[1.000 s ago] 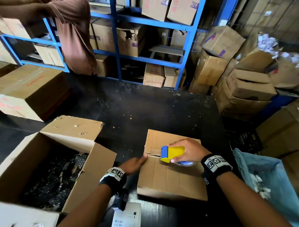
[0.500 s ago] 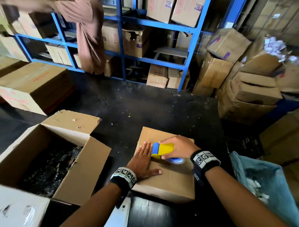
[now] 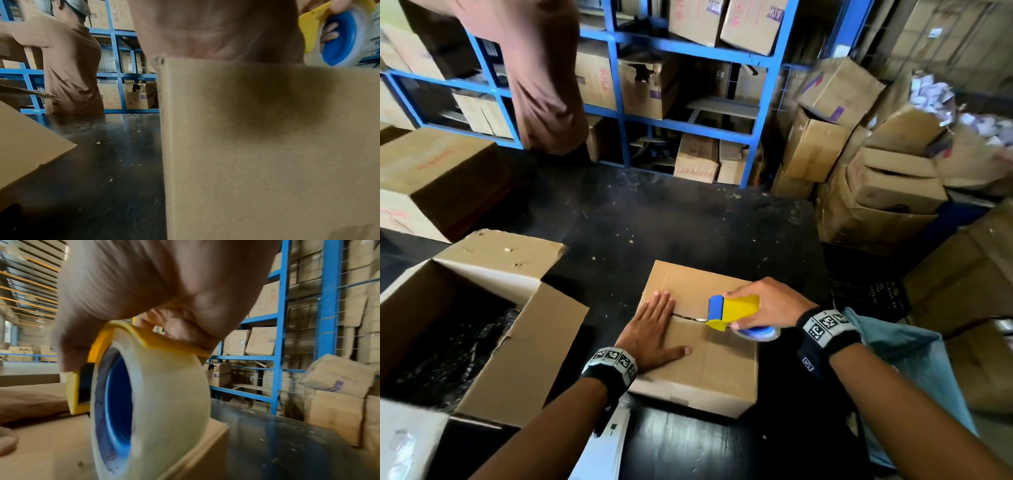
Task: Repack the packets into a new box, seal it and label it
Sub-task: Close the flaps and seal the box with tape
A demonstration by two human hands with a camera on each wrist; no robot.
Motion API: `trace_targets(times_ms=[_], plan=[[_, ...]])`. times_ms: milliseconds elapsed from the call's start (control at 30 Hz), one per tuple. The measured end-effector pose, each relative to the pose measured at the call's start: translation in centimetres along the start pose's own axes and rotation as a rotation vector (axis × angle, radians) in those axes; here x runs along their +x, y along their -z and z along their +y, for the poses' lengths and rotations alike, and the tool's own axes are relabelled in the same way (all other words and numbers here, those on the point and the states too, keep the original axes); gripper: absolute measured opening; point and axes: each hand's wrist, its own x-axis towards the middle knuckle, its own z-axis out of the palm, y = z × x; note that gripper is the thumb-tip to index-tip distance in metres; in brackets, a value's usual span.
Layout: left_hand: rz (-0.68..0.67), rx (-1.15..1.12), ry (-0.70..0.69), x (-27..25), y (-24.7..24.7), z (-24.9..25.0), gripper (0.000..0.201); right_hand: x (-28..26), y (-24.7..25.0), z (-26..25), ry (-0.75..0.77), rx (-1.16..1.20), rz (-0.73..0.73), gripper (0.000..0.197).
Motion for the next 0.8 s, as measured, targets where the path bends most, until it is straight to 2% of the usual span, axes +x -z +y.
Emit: trace_targets(times_ms=[167,567,700,800], plan=[[0.005,0.002,0.003,0.1,-0.2,0.0,0.121,-1.8,0.4,1.5,0.000,0.025,-0.017,0.077],[-0.061,0.012,0.018,-0.2,0.5,0.3,0.116,-0.9,-0.9,2.2,0.001,-0.012,-0.039,0.079],[-0.105,-0.055,0.039,0.1,1.1,2.6,0.117,-1.0,-1.3,2.4,0.002,0.016,-0.019,0.077],[-0.124,-0.061,-0.023,1.0,1.0,5.9,0.124,-0.9,-1.3,2.3,-0.003,0.032,-0.003,0.075]])
